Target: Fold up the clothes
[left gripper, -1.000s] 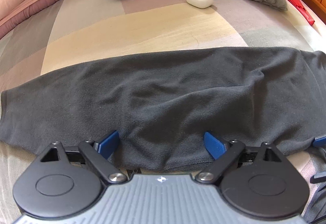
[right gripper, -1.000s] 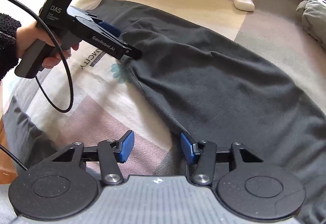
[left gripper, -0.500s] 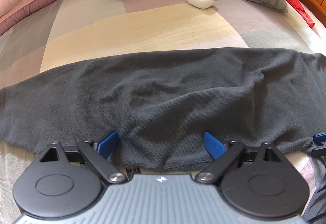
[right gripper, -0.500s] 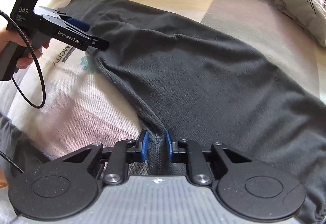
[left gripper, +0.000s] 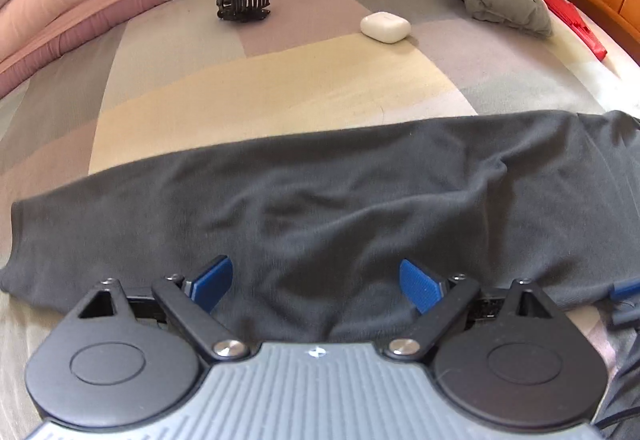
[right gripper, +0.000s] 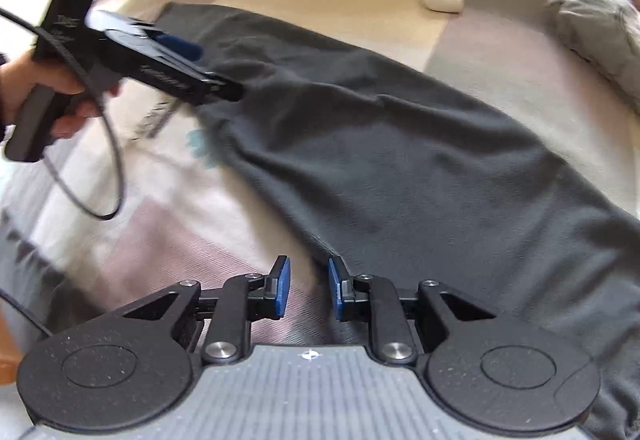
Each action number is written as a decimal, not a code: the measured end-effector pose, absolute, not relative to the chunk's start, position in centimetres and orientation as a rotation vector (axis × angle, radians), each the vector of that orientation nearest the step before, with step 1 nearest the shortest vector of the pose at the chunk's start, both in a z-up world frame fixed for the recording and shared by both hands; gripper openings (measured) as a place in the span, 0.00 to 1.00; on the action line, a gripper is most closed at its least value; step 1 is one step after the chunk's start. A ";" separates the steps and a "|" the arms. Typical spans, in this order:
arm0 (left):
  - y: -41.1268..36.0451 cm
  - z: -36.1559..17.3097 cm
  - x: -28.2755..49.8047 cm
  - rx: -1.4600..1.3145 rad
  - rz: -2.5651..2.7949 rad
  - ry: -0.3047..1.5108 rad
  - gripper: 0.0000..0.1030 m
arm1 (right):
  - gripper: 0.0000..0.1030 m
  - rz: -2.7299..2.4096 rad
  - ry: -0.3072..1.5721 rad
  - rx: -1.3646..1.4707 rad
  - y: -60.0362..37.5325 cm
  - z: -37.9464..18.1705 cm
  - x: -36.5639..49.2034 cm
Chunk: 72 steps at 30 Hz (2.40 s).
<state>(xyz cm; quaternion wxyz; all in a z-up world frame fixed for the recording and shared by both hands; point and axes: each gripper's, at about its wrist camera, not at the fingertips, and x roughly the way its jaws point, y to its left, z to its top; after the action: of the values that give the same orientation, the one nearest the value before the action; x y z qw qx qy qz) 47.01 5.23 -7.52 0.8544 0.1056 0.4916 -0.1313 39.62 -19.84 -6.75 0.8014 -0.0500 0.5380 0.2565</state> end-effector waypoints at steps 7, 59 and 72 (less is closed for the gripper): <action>6.0 -9.0 46.7 0.186 -0.256 1.119 0.90 | 0.31 0.637 1.275 -0.014 -19.0 -7.0 39.4; -0.5 -8.4 55.6 -0.091 -0.466 1.101 0.84 | 0.76 0.361 1.124 -0.166 -21.5 -7.7 41.1; -2.7 -6.4 47.6 -0.126 -0.679 1.123 0.84 | 0.78 0.320 1.112 -0.179 -22.6 -7.1 39.7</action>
<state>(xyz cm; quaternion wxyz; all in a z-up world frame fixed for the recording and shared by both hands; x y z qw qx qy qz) 47.63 -2.66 -6.41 0.7903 -0.0587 0.5219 -0.3156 39.74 -22.59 -7.09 0.8335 -0.0842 0.5248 0.1510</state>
